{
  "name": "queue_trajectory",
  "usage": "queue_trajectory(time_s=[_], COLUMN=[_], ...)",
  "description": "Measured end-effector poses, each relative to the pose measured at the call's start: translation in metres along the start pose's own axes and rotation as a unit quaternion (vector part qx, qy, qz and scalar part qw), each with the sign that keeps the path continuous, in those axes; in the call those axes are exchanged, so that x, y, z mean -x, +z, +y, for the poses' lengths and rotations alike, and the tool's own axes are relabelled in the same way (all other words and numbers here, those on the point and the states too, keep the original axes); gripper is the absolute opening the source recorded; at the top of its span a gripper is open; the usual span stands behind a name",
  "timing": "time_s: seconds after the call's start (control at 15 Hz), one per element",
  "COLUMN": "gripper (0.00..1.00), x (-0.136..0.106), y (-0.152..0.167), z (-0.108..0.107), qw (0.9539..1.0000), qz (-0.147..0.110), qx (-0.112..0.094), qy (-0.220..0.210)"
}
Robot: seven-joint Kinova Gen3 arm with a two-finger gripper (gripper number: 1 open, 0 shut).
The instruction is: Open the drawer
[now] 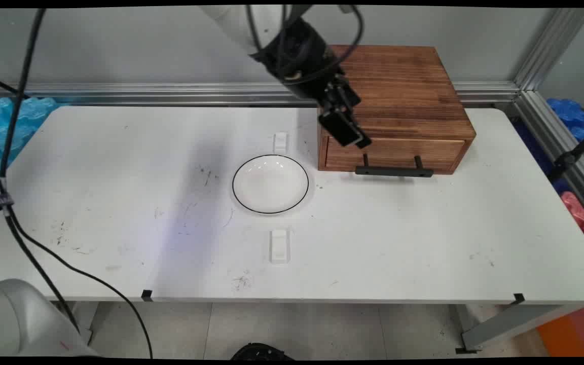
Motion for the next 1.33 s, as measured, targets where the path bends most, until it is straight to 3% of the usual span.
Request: queue_trajectory(time_s=[0.67, 1.33], gripper=[1.0, 1.0], x=[-0.047, -0.036], y=[0.04, 0.097], z=[-0.002, -0.002], qw=[0.9996, 0.9989], qz=[-0.017, -0.04], qx=[-0.008, -0.017], qy=[0.021, 0.016])
